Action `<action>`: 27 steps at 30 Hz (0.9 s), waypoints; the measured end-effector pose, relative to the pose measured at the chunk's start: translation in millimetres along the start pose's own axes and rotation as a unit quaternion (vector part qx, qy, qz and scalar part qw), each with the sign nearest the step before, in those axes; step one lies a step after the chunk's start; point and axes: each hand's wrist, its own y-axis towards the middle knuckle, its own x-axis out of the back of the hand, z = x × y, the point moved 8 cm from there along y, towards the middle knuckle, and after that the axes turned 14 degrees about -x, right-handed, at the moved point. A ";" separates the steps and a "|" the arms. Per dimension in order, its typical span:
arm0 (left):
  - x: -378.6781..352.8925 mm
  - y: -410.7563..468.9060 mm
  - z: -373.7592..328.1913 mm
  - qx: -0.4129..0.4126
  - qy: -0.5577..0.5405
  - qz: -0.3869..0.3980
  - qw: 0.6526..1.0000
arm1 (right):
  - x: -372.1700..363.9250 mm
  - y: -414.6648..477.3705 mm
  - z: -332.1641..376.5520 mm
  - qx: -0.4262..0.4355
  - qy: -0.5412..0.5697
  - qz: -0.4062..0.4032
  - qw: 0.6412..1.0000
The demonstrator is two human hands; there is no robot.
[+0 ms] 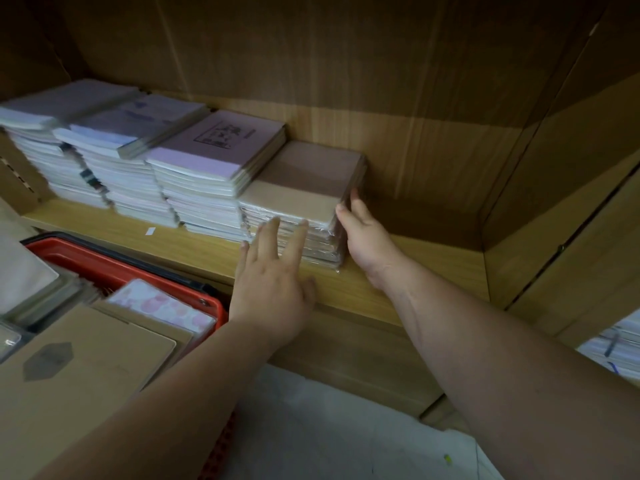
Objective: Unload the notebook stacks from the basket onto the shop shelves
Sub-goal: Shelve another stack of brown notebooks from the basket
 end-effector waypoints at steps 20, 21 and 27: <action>42.5 -55.6 25.1 0.073 -0.151 0.026 0.985 | -24.6 -66.1 10.5 0.110 -0.041 -0.145 0.982; 51.5 -72.2 35.2 0.089 -0.143 0.023 0.985 | -36.5 -81.7 12.2 0.143 -0.046 -0.138 0.979; 115.8 -174.6 117.7 0.213 -0.031 0.036 0.976 | -148.3 -148.8 4.0 0.197 -0.131 0.020 0.971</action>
